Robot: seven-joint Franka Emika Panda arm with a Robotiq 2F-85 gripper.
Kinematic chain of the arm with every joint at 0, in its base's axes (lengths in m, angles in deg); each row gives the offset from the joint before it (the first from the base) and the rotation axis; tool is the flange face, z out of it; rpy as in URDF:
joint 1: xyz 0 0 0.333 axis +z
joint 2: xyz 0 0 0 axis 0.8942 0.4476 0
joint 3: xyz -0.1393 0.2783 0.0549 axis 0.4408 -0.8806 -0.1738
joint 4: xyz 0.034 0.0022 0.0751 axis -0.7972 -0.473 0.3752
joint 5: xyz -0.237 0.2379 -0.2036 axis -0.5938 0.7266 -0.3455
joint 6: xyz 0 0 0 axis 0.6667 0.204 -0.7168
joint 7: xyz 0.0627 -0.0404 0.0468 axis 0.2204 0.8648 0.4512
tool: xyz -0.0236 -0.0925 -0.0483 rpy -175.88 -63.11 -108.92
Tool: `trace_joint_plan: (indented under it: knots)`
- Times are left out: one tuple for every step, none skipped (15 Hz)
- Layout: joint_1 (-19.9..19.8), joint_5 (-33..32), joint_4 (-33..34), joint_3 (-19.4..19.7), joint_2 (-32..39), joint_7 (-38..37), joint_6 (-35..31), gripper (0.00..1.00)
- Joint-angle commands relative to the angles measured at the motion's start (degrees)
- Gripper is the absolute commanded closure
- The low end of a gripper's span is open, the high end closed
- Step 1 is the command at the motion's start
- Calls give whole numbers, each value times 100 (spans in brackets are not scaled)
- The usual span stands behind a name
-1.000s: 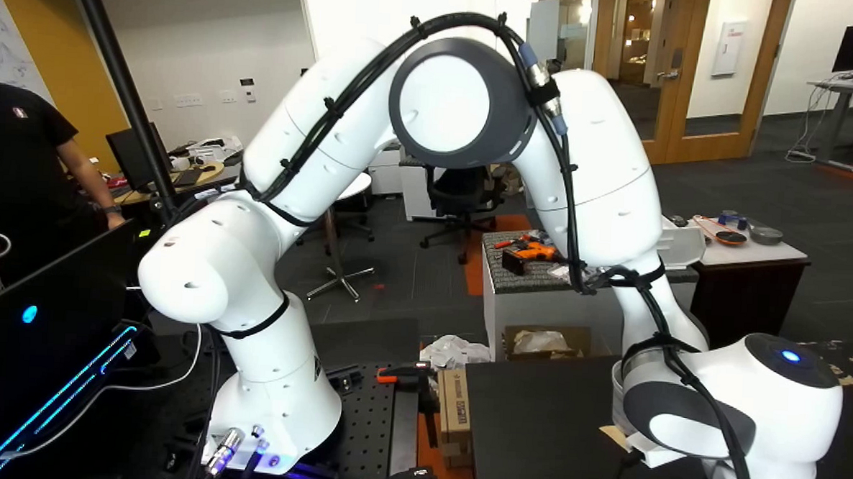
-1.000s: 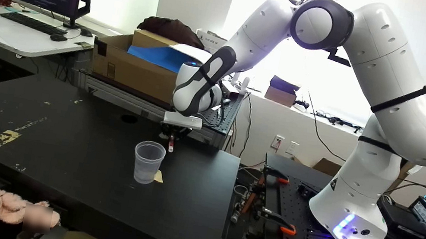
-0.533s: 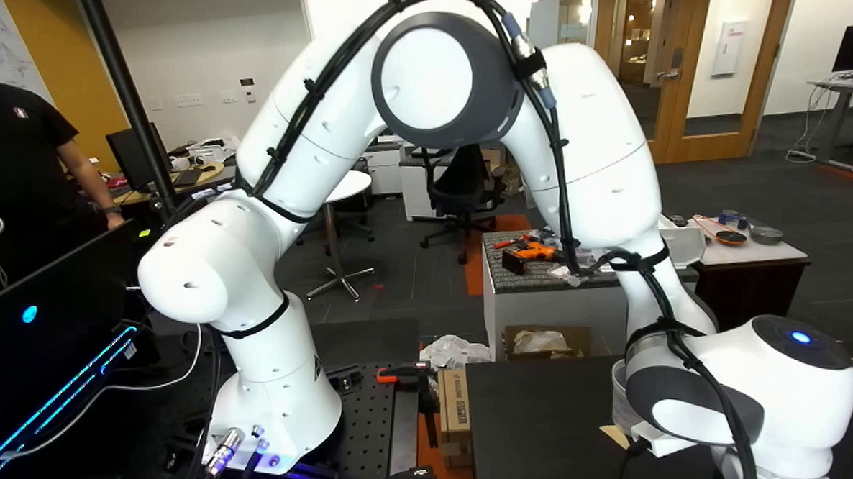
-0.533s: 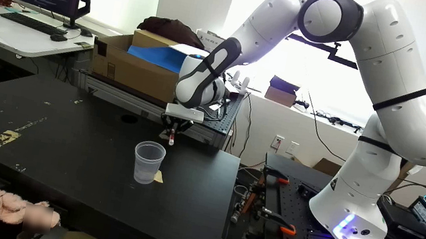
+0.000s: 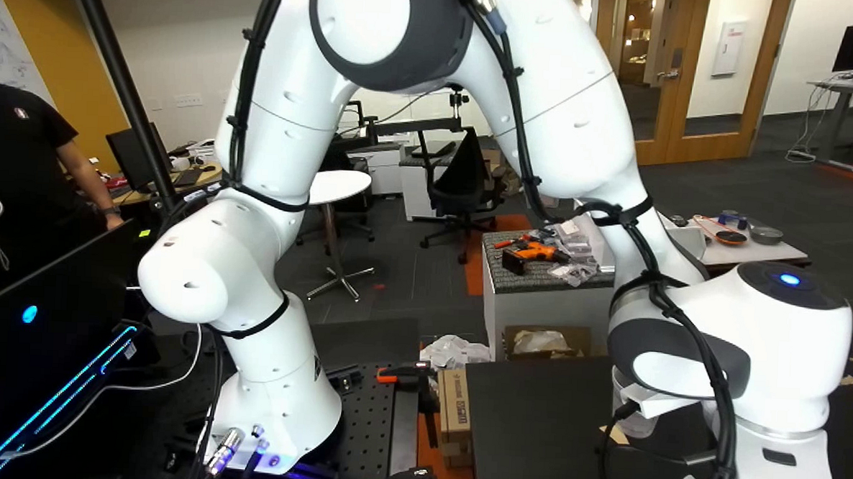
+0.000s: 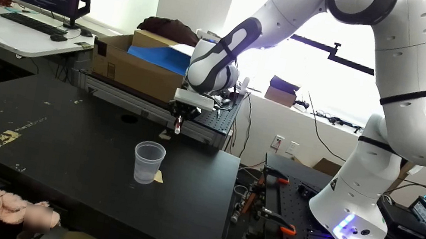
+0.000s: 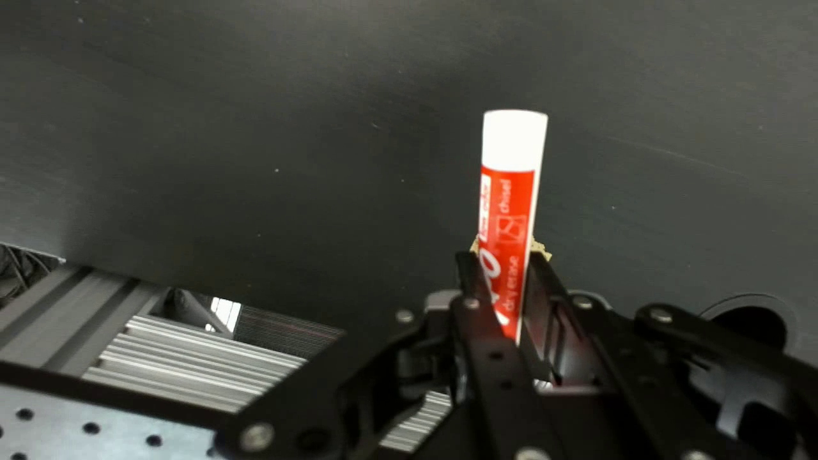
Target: Put the marker in the cup
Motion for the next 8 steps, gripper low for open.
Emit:
trace_joint_plan:
  knots:
    - [64,-39,-654,49,-770,252,21,95]
    - [66,-79,-759,45,-913,310,27,95]
    - [69,-102,-890,23,-1069,437,-16,95]
    - [79,-123,-989,16,-1212,547,-26,95]
    - [94,-141,-1087,12,-1350,655,-18,95]
    - [131,-176,-1176,25,-1465,741,-38,95]
    - [148,-196,-1262,7,-1584,843,-36,95]
    - [205,-264,-1340,29,-1682,891,-29,95]
